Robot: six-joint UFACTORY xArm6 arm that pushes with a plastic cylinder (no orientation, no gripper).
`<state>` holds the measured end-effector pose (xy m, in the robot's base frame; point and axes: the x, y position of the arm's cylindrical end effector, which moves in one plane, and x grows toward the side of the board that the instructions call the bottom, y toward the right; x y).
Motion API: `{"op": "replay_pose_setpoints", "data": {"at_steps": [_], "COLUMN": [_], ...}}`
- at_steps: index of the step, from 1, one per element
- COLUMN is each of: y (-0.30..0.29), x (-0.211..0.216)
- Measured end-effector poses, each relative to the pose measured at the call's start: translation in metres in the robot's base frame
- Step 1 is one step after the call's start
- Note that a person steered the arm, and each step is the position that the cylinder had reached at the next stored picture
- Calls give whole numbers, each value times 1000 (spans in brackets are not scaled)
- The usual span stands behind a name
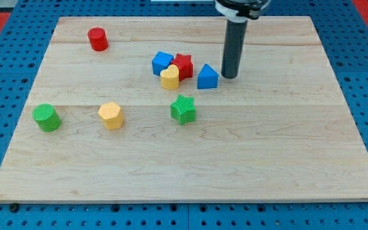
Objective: Push the green star in between the yellow hexagon and yellow heart
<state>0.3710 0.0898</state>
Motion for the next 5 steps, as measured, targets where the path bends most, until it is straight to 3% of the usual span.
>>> {"op": "replay_pose_setpoints", "data": {"at_steps": [3,4,5], "y": [-64,-37,-21], "x": [0,4,55]}}
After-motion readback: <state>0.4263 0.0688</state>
